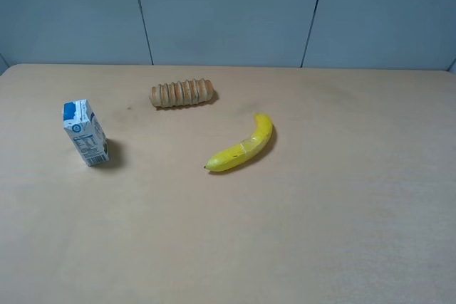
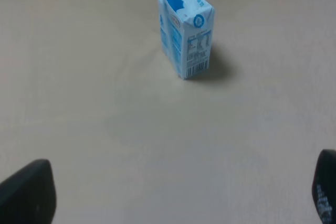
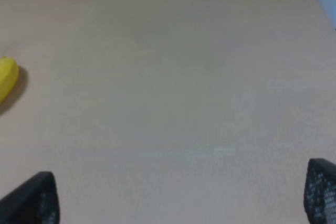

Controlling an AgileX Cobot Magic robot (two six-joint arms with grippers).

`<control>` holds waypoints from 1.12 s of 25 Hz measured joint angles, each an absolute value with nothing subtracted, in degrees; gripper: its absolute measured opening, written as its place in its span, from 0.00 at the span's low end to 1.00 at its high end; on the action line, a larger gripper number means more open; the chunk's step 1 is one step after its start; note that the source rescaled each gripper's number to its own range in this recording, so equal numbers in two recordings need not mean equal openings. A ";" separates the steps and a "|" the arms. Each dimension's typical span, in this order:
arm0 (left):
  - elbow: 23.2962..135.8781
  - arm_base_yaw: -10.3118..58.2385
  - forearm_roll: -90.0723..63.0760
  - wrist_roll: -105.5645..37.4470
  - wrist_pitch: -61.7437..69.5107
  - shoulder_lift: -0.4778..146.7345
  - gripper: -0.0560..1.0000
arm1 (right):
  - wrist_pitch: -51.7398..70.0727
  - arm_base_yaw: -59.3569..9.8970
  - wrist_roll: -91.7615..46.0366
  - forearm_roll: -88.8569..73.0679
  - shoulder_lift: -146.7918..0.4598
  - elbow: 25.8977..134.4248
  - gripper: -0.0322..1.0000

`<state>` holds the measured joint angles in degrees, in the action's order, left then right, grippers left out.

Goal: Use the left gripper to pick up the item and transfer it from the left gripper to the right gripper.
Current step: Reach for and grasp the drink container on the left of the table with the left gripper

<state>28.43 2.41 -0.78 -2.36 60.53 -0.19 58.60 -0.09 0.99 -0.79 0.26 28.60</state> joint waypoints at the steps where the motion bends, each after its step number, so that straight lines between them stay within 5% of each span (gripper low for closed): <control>1: 28.43 2.41 -0.78 -2.36 60.53 -0.19 0.97 | 58.60 -0.09 0.99 -0.79 0.26 28.60 1.00; 18: 29.49 2.41 0.00 -1.33 60.66 0.58 0.97 | 58.60 -0.09 0.99 -0.79 0.26 28.60 1.00; 28: 43.40 2.41 1.20 6.43 63.31 28.27 0.97 | 58.60 -0.09 0.99 -0.79 0.26 28.60 1.00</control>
